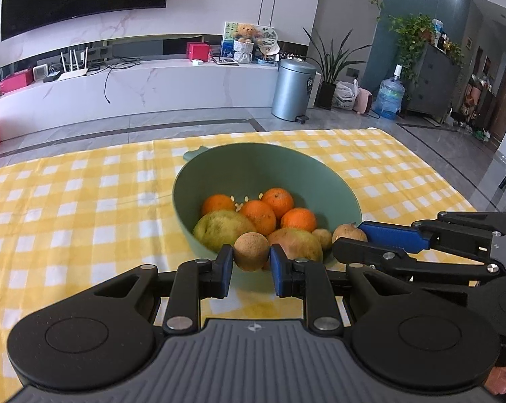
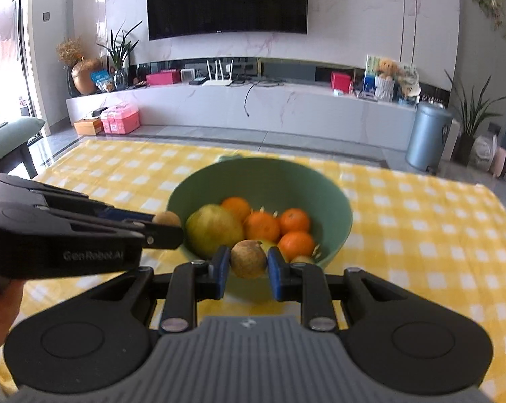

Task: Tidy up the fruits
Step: 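Carry both held kiwis over the green colander and lower them inside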

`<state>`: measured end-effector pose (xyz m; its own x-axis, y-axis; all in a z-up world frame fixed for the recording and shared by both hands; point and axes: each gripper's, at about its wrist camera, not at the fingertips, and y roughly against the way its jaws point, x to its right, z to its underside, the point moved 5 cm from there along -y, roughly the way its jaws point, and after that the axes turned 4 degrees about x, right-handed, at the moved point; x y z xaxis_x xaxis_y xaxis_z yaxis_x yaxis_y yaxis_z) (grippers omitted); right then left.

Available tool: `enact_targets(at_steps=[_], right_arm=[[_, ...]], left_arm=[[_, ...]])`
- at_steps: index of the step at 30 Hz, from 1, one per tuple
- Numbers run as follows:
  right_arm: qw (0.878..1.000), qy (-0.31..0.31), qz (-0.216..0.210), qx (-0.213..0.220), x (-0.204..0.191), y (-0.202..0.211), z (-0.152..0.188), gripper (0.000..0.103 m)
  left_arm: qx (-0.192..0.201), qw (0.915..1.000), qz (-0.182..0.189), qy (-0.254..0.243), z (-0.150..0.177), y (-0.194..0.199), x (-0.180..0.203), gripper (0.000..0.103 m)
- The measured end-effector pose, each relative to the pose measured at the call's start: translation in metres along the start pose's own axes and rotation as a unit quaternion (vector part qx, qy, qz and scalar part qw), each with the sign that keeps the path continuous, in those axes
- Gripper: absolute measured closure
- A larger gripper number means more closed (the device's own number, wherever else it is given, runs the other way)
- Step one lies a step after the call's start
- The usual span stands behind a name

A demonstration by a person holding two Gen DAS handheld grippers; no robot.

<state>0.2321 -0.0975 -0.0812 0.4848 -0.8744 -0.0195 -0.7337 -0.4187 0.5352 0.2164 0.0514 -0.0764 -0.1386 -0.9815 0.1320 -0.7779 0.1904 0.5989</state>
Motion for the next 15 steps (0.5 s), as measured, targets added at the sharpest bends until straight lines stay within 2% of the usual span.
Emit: enact_targets(at_steps=[6, 15], right_arm=[[1.000, 0.011, 0.009, 0.010, 0.007, -0.014, -0.006, 0.082], [0.999, 0.029, 0.020, 0.004, 0.004, -0.049, -0.017, 0.082]], left_arm=[[0.011, 0.9997, 0.018, 0.014, -0.011, -0.015, -0.001, 0.077], [0.011, 0.9996, 0.005, 0.026, -0.021, -0.042, -0.016, 0.077]])
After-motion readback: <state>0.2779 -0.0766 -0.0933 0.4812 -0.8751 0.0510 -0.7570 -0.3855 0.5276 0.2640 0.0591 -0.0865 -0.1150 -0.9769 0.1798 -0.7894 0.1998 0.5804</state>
